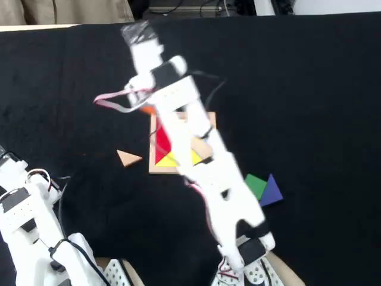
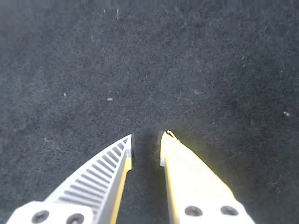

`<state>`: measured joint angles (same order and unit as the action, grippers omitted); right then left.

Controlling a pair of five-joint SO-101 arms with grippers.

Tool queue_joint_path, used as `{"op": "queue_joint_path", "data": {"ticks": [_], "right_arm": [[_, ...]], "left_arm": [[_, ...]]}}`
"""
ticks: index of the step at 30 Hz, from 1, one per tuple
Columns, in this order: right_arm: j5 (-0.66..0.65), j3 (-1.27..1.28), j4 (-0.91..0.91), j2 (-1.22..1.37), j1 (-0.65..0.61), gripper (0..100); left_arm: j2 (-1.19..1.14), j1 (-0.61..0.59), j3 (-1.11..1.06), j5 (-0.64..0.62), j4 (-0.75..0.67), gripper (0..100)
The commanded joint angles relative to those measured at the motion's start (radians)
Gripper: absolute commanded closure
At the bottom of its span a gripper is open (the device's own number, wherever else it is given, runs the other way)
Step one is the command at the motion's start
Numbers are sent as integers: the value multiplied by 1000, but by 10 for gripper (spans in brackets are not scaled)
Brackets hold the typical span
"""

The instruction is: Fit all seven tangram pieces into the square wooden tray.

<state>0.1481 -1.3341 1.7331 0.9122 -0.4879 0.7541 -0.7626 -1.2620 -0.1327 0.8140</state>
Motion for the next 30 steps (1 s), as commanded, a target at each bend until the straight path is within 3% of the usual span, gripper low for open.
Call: {"op": "queue_joint_path", "data": {"ticks": [1,6,12,22,30], "right_arm": [[-11,288,34,-338,87,987],[-11,616,26,-598,186,987],[-12,929,12,-653,267,987],[121,1509,-517,-720,313,988],[132,1601,-597,-791,259,988]], "left_arm": [[20,15,8,8,-18,884],[20,15,7,8,-15,884],[17,15,7,29,-15,884],[17,15,5,46,-14,884],[17,42,5,48,-15,884]]}}
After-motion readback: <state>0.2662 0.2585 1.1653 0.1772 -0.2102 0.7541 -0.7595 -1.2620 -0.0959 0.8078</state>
